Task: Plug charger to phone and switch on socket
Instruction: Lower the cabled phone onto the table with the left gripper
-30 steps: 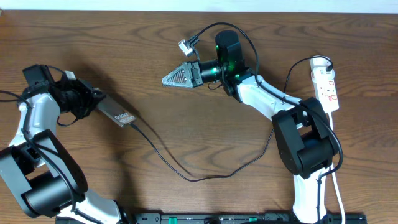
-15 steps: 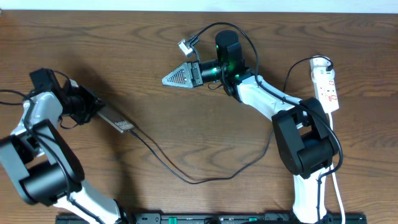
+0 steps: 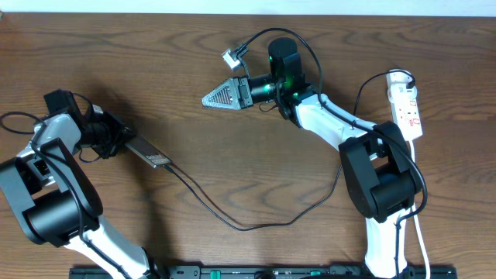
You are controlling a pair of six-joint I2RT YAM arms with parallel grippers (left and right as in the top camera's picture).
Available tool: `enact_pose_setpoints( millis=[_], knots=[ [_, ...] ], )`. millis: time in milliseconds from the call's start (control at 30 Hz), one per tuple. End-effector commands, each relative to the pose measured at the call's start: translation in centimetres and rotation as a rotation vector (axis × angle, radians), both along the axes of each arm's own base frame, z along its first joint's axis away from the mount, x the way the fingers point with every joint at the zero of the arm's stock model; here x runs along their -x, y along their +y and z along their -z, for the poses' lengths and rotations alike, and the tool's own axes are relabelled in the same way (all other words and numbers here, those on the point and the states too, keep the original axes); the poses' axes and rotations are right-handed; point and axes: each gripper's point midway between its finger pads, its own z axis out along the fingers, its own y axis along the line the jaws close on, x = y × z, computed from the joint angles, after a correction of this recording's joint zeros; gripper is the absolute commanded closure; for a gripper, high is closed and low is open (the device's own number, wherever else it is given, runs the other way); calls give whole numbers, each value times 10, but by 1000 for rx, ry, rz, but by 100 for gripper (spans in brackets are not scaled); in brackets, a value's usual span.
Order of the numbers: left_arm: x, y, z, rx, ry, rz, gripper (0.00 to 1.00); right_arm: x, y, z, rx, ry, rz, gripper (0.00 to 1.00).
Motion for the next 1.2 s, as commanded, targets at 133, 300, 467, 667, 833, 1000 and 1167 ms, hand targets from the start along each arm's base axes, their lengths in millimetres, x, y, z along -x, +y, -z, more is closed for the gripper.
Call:
enact_pose_setpoints(
  millis=[133,300,467,667,833,1000,1167],
  knots=[
    [-3,1,-2,2,-10,2,93,0,0,-1,-10,-25,-11,1],
    [-3,1,-2,2,-10,1,93,0,0,-2,-10,-24,-11,1],
    [2,4,3,-26,14,-3,93,0,0,-2,-10,-24,-11,1],
    [11,1,11,-24,43,-2,93,0,0,-2,-10,-25,-11,1],
    [12,0,12,-22,48,-2,93,0,0,-1,-10,-25,-11,1],
    [13,0,12,-21,51,-3,83,0,0,-1,-10,-24,-11,1],
    [16,-2,12,-15,62,-2,75,0,0,-1,-10,-24,-11,1]
  ],
)
